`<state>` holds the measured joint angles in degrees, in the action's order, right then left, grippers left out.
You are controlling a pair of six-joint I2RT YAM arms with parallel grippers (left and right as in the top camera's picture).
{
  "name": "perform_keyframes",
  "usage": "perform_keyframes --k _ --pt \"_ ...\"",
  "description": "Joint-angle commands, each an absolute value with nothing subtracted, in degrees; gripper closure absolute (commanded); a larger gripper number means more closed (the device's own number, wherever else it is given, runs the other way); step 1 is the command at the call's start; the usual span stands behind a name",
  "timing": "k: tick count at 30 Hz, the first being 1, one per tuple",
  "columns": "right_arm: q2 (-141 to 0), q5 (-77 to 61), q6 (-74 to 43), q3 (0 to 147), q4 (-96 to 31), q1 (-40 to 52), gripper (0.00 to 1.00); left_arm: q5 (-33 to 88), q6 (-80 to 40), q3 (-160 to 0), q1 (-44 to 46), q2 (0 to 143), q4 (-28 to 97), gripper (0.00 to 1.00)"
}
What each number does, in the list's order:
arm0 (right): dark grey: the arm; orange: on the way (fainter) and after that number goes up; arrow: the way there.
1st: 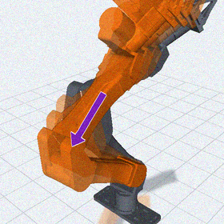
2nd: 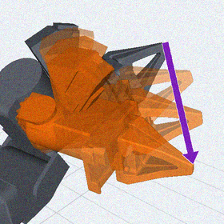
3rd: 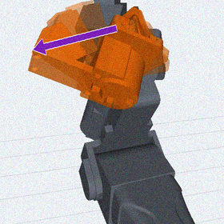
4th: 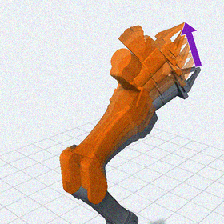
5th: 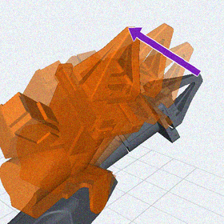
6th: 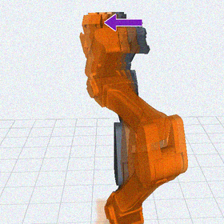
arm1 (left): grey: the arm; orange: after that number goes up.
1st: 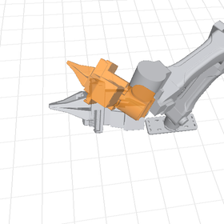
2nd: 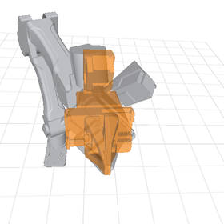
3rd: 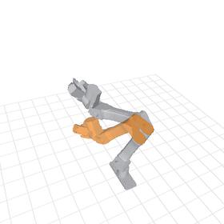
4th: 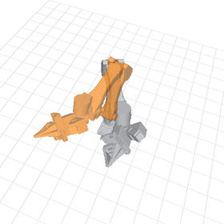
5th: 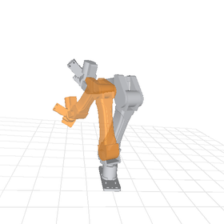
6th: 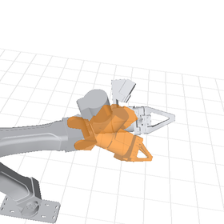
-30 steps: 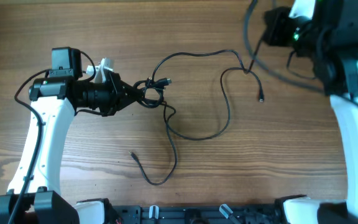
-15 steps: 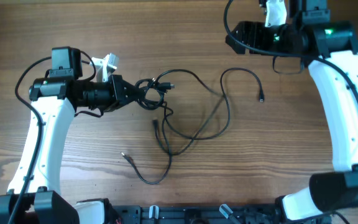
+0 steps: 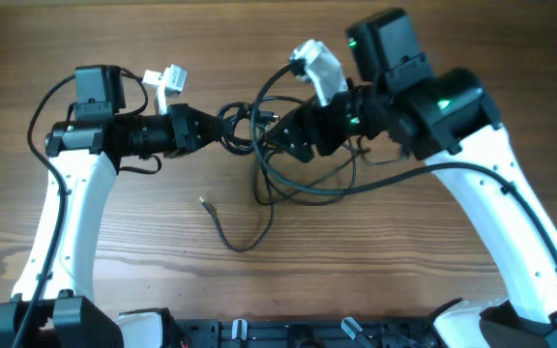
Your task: Untangle cables
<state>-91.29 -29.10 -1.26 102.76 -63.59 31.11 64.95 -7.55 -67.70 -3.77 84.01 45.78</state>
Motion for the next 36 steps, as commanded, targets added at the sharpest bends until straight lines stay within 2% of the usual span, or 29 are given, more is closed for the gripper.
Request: perform_keyframes --k 1,7,10,22,32,36 --pt "-93.93 -21.1 -11.18 102.61 -60.53 34.5 0.37 71.79 -7.7 -67.72 -3.6 83.81 45.39 0.96" --pt "-99.09 -20.49 -19.42 102.61 -58.24 36.86 0.67 71.75 -13.56 -67.72 -3.6 83.81 45.41 0.96" --pt "-100.2 -20.05 -22.79 102.61 -57.01 36.84 0.75 71.75 -15.55 -67.72 -3.6 83.81 45.41 0.96" --pt "-100.18 -23.38 -23.62 102.63 -51.35 36.84 0.76 69.63 -15.94 -67.72 -3.6 83.81 45.41 0.96" --pt "-100.82 -21.78 -29.58 102.63 -44.14 36.69 0.77 69.65 -15.88 -67.72 -3.6 83.81 46.98 0.96" --pt "-102.35 -22.24 -31.64 102.63 -44.03 36.69 0.84 69.63 -15.88 -67.72 -2.87 83.81 46.98 0.96"
